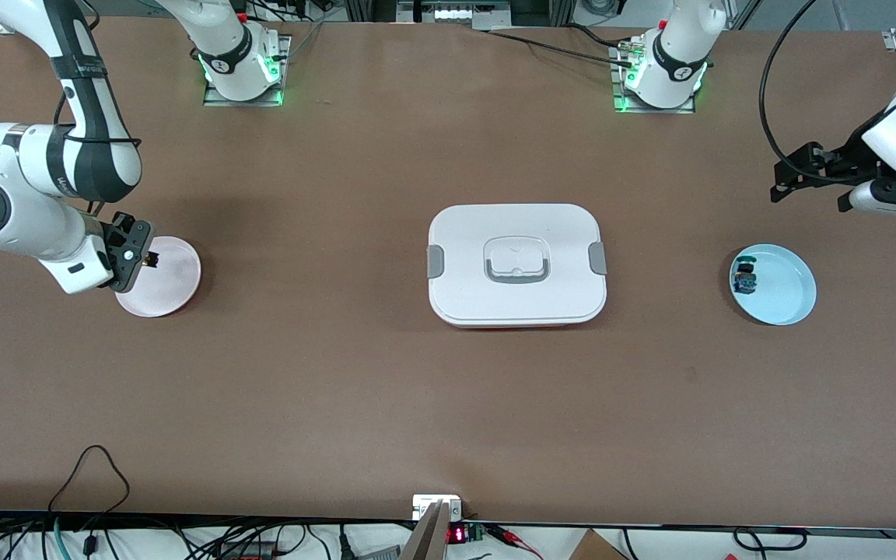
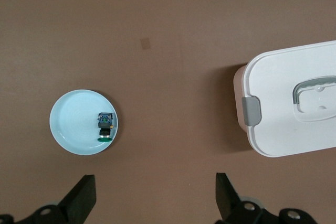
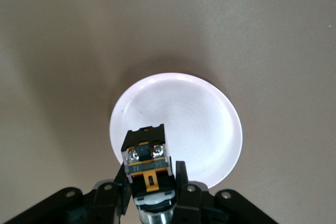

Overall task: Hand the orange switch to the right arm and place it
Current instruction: 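Lower the held switch onto the white plate with the right gripper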

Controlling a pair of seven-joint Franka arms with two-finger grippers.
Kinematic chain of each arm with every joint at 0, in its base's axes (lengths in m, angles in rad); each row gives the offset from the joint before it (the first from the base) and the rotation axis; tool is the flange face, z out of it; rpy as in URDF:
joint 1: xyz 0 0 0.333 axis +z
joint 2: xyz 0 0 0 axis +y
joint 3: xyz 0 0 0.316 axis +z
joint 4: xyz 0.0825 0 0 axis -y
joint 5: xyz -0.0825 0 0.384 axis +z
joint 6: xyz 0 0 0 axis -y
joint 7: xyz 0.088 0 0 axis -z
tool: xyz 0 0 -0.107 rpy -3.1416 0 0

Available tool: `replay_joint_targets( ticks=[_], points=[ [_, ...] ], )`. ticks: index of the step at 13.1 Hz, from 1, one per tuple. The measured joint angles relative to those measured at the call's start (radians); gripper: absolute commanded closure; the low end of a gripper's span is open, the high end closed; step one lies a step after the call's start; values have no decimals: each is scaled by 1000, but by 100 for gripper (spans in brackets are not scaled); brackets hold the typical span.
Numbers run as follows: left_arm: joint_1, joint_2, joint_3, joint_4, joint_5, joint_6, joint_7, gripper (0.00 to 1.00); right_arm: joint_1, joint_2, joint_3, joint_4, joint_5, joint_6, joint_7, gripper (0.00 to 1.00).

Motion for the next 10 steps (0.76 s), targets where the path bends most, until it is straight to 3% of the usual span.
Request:
replay_joint_targets(
  ticks=[10],
  points=[
    [7, 5, 0, 37, 52, -10, -5, 0, -44, 49, -1, -148, -64, 277, -37, 87]
  ],
)
